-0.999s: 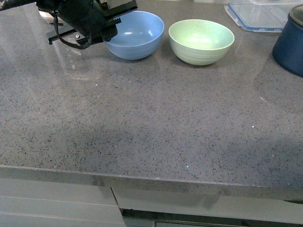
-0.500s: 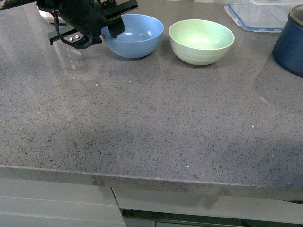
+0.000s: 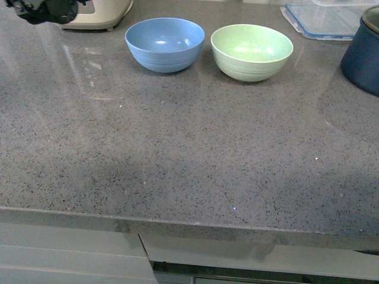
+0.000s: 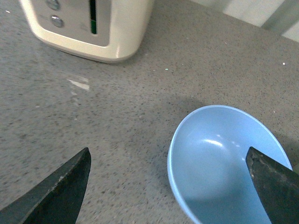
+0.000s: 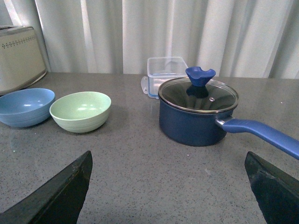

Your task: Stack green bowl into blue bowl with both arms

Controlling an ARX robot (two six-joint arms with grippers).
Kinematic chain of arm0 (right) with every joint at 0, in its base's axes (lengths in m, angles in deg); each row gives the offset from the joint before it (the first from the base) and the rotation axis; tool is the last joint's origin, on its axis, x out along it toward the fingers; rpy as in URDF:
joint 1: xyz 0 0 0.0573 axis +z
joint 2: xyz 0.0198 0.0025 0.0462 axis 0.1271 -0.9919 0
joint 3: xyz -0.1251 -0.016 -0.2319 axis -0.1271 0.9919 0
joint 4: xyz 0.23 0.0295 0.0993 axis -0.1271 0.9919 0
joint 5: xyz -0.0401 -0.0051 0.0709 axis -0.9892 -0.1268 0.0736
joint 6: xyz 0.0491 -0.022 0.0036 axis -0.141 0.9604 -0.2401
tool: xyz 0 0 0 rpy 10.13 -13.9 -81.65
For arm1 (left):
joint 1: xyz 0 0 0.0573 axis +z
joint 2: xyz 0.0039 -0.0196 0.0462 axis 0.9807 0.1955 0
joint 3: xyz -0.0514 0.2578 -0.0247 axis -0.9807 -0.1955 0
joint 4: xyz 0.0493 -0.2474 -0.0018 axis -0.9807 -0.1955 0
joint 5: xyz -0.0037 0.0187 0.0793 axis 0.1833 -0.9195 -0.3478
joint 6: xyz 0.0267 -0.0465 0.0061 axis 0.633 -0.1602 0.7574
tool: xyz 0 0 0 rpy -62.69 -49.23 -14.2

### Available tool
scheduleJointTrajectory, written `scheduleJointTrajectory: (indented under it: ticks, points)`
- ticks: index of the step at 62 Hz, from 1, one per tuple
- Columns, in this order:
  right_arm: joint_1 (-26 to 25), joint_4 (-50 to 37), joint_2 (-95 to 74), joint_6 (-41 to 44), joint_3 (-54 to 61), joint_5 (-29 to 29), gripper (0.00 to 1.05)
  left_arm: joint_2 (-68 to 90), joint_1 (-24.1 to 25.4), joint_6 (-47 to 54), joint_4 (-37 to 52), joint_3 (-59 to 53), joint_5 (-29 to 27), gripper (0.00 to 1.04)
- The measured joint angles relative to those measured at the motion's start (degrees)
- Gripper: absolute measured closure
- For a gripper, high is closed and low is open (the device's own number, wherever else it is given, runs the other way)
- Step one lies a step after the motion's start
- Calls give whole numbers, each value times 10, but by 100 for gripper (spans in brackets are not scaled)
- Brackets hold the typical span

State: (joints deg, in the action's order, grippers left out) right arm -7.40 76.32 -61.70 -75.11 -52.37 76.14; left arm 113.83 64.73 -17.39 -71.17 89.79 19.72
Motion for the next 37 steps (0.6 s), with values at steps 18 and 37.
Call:
scheduleJointTrajectory:
  ticks: [18,37]
  points:
    - [0,0,0,0,0,0,10,-276,26,46,34,-307,-125,7]
    - [0,0,0,0,0,0,10,-495,35,37,-40,-472,-169,7]
